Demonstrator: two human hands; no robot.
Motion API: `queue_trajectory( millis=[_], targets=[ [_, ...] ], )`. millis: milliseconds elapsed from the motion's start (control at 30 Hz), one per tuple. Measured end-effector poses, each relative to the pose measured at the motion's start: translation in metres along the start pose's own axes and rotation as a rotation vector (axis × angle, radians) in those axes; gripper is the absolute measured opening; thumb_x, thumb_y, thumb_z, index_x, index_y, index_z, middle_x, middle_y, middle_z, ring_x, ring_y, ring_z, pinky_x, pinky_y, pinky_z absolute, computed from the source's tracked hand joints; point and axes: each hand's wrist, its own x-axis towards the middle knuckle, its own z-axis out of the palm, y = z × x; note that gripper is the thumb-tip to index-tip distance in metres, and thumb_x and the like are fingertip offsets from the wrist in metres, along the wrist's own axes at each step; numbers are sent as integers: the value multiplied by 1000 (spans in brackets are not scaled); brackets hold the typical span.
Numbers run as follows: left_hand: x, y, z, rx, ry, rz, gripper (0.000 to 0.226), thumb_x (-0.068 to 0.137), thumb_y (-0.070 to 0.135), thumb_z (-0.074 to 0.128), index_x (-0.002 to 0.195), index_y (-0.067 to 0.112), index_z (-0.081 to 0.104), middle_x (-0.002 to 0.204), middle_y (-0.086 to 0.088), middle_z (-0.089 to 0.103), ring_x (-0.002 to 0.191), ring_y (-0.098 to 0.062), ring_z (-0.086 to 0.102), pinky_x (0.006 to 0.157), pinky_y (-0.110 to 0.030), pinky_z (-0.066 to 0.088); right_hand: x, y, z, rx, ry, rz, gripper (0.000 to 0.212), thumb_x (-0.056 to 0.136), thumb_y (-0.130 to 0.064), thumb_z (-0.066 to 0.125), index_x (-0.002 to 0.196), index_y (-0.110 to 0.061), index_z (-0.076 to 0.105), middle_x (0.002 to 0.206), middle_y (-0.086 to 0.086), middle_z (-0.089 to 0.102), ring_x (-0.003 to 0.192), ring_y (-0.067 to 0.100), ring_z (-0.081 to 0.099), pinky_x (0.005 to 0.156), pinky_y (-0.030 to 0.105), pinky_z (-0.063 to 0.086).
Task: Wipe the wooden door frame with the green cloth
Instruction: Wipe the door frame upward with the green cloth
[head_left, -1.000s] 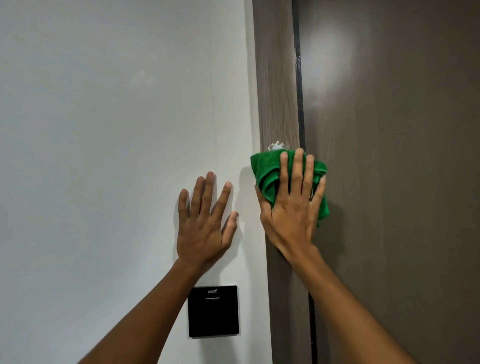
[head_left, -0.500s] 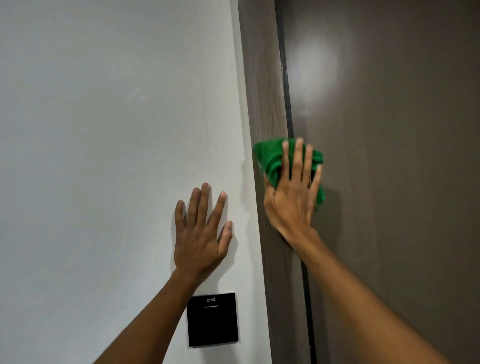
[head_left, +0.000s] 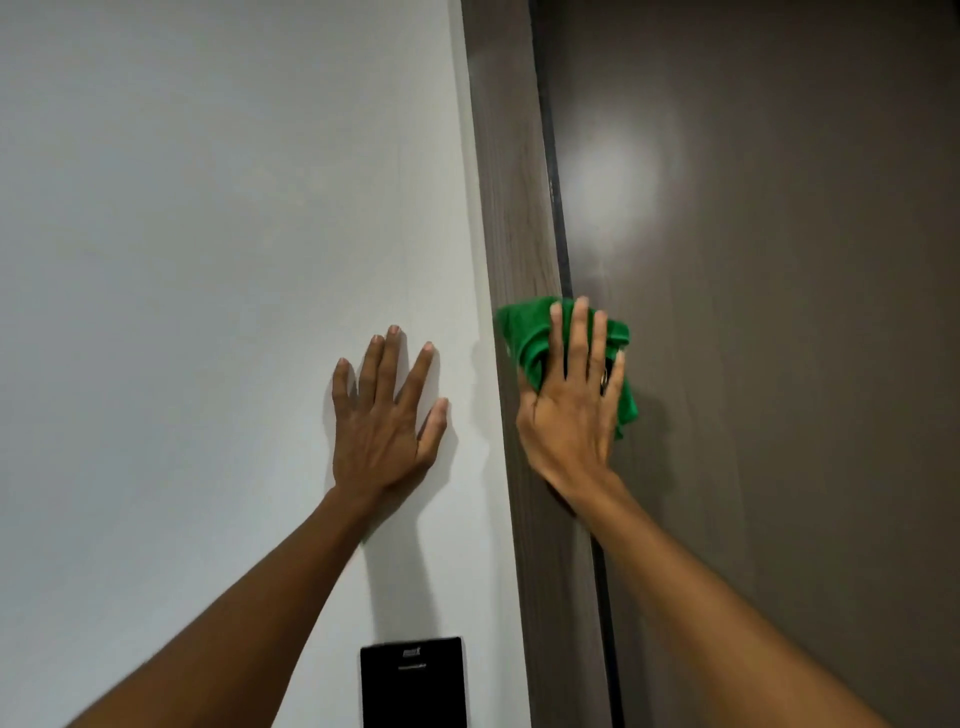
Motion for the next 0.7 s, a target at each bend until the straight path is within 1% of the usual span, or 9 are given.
queue_trajectory(
  millis=[67,100,167,233,300,333,433,533,700],
  targets=[
    [8,0,4,15,24,-37,68,97,55,23,157,27,12,167,-8,5,154,-23,0,123,-52,2,40,-16,0,15,19,27,76,86,-33,29,156,-19,1,166,8,0,152,24,-4,120,52,-4],
    [8,-1,5,18,33,-38,68,97,55,24,157,27,10,167,-8,4,154,-22,-1,123,-52,2,54,-23,1,-8,21,-3,72,91,-36,26,156,-18,2,165,8,1,152,25,-3,120,52,-5],
    [6,-2,5,20,33,-32,68,97,55,25,157,28,10,167,-8,4,154,-22,-2,123,-52,2,64,-28,2,-57,7,-138,66,98,-41,28,156,-19,4,166,8,2,153,26,-2,120,52,-5],
    [5,-1,1,15,13,-35,68,96,55,26,157,28,11,167,-8,5,154,-23,-1,123,-52,2,56,-19,0,-64,-15,-279,67,99,-40,34,156,-21,4,166,6,2,153,24,-2,121,51,-5],
    [8,1,-3,-16,0,-45,68,95,55,30,156,28,17,167,-8,8,154,-24,3,123,-52,2,47,-6,0,-58,-25,-329,70,97,-37,39,155,-24,1,165,3,0,152,21,-4,121,51,-5],
    [11,1,-6,-38,-1,-47,67,95,56,32,155,28,22,167,-8,10,154,-24,6,123,-51,2,48,-3,0,-49,-22,-312,72,96,-37,39,154,-25,-1,165,1,-3,152,19,-5,121,51,-6],
    [31,-2,-12,-55,32,-45,64,94,57,33,151,29,32,165,-8,17,153,-26,13,122,-49,0,73,-15,4,-19,11,-175,71,97,-41,35,155,-24,-2,165,1,-7,152,19,-8,119,51,-9],
    [60,-6,-15,-61,63,-56,65,94,58,30,152,30,30,165,-8,17,153,-26,14,122,-50,1,109,-31,5,-20,55,-95,71,97,-42,34,155,-22,-1,166,5,-3,152,23,-6,120,53,-6],
    [104,-12,-17,-46,114,-39,64,94,59,33,152,32,26,166,-7,15,153,-25,11,121,-51,-2,157,-43,5,-12,84,-106,68,100,-43,32,156,-20,2,166,6,-1,153,25,-4,121,55,-1]
  ],
)
